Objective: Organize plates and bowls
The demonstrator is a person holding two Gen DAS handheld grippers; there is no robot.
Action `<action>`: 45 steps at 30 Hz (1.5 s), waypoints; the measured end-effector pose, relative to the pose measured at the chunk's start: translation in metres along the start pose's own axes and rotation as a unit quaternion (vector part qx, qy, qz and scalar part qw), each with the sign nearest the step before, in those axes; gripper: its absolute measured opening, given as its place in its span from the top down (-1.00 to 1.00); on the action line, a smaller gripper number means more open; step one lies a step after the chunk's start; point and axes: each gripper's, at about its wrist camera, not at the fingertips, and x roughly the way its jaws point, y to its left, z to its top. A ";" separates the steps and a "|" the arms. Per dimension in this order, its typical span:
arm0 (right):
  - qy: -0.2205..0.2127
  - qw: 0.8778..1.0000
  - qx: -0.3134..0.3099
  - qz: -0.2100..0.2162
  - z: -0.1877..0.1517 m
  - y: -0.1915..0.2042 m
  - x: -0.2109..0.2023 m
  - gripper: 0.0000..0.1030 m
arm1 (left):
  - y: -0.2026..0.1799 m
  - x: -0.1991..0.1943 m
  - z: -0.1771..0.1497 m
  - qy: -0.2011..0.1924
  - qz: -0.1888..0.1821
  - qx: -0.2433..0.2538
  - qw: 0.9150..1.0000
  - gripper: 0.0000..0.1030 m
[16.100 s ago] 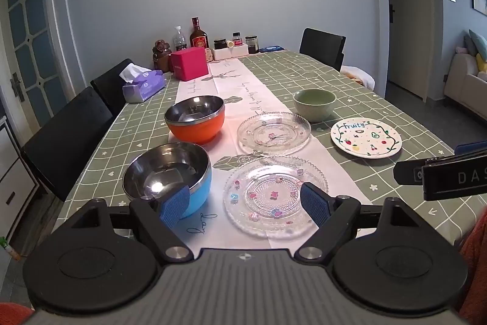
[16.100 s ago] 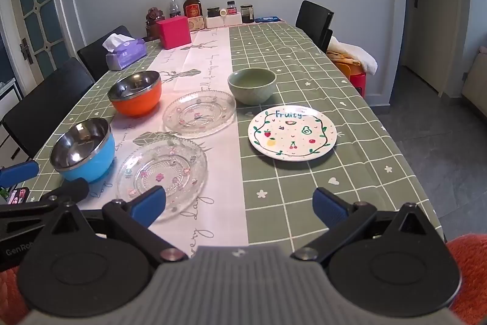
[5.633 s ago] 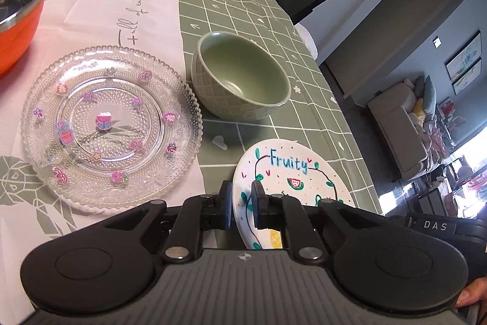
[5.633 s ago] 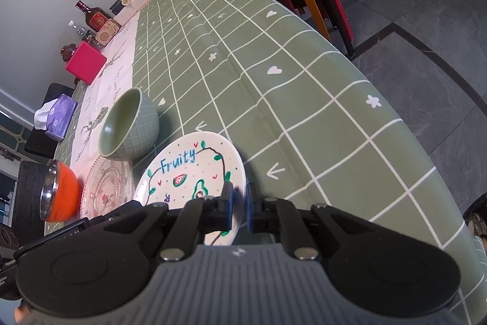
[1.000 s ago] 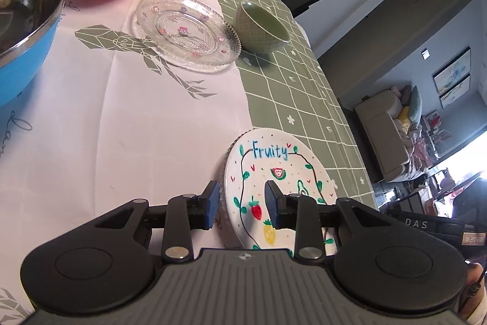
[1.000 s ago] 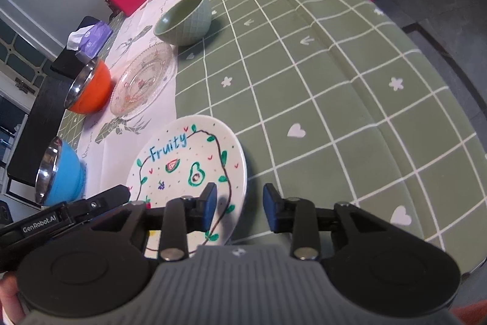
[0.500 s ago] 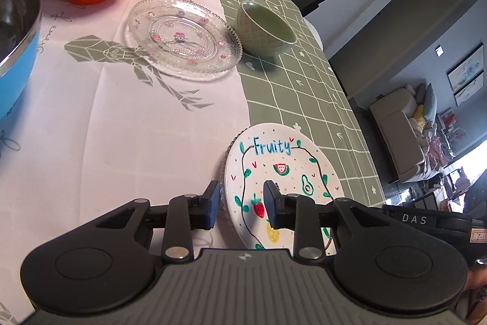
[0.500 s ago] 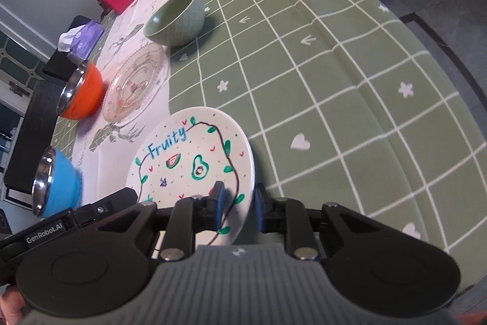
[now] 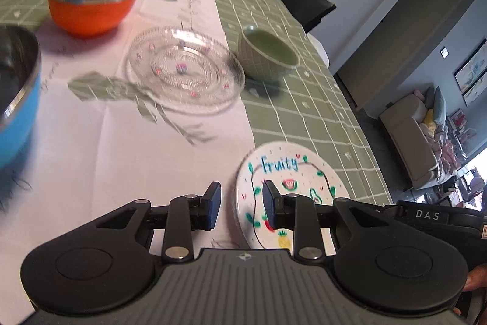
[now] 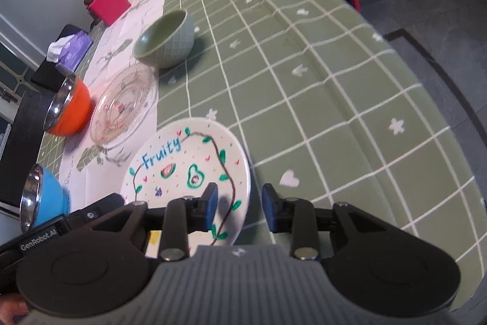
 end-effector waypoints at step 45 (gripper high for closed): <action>0.047 0.994 0.001 0.099 0.089 0.099 0.136 0.87 | 0.062 0.042 0.124 -0.021 0.107 -0.021 0.994 0.24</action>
